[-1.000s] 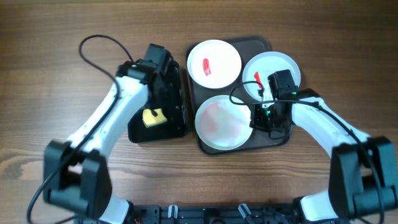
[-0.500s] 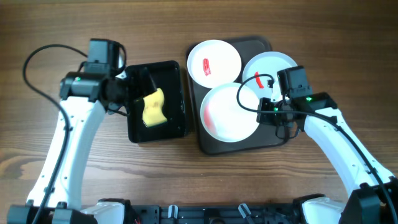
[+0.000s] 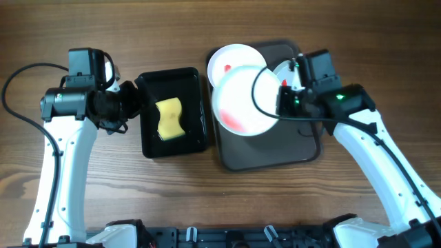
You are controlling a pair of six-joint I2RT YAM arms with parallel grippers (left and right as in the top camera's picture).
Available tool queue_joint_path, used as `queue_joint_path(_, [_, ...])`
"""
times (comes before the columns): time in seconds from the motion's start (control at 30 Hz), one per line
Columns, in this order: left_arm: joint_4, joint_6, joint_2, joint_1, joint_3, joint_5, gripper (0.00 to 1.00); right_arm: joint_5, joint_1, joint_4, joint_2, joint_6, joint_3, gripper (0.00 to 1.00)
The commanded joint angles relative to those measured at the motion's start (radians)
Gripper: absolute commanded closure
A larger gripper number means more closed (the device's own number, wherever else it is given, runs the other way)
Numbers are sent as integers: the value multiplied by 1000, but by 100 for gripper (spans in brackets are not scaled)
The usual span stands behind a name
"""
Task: Clean dirty plates on tray and stack at the side
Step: 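Lift the cleaned white plate with the right gripper and swing it left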
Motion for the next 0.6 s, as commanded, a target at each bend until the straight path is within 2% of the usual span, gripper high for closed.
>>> queue_joint_path(0.0, [4,38,-66,32,19,127,4,97,100,40,25,35,80,96])
queue_joint_path(0.17, [2,38,-165,61,19,166,2,202,213,130,129,39,120,95])
queue_joint_path(0.3, [0,45,-261,66,19,164,0,279,287,246,195,-31,123,95])
queue_joint_path(0.33, [0,45,-303,66,19,161,0,357,330,293,207,-87,123,96])
queue_joint_path(0.57, [0,44,-416,66,19,79,0,715,505,426,208,-249,123,96])
